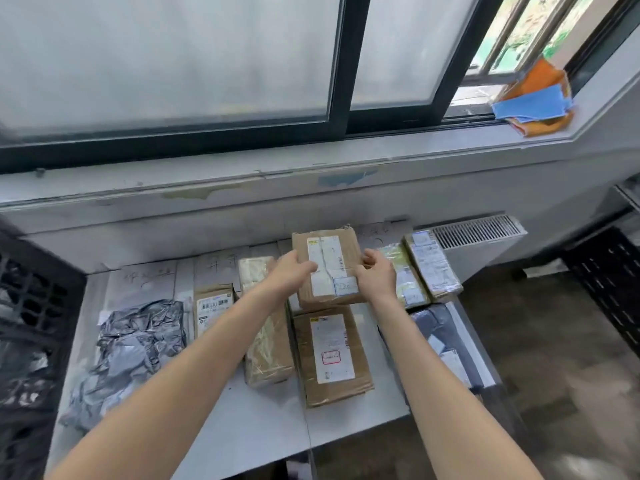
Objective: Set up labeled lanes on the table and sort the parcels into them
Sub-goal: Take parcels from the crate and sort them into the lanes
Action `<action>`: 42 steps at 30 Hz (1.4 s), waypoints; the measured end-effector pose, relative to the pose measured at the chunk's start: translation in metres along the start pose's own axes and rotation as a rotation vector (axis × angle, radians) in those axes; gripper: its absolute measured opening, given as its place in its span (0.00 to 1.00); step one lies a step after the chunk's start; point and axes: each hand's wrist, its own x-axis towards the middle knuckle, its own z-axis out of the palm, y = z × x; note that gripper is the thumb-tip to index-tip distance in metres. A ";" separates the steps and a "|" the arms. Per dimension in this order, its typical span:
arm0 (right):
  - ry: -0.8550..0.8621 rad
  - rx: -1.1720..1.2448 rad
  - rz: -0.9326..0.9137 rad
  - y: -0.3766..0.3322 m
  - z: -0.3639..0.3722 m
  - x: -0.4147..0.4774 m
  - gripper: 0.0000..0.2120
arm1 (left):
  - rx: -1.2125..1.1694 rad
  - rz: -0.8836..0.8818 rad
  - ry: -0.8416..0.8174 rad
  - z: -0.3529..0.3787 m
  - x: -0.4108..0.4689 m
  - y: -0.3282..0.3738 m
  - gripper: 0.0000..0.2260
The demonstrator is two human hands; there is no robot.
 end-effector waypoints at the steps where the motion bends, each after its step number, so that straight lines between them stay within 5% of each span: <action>1: -0.003 -0.017 -0.001 0.006 0.002 0.002 0.20 | 0.039 -0.022 0.000 0.007 0.002 -0.002 0.18; 11: -0.075 -0.262 0.033 0.049 0.017 0.003 0.18 | 0.170 -0.100 -0.117 0.041 0.003 -0.023 0.21; 28: -0.027 -0.240 0.100 0.072 0.016 -0.018 0.13 | 0.331 -0.283 -0.274 0.048 -0.028 -0.033 0.23; 42: -0.013 -0.237 0.120 0.086 0.008 -0.050 0.12 | 0.301 -0.173 -0.174 0.075 -0.054 -0.060 0.22</action>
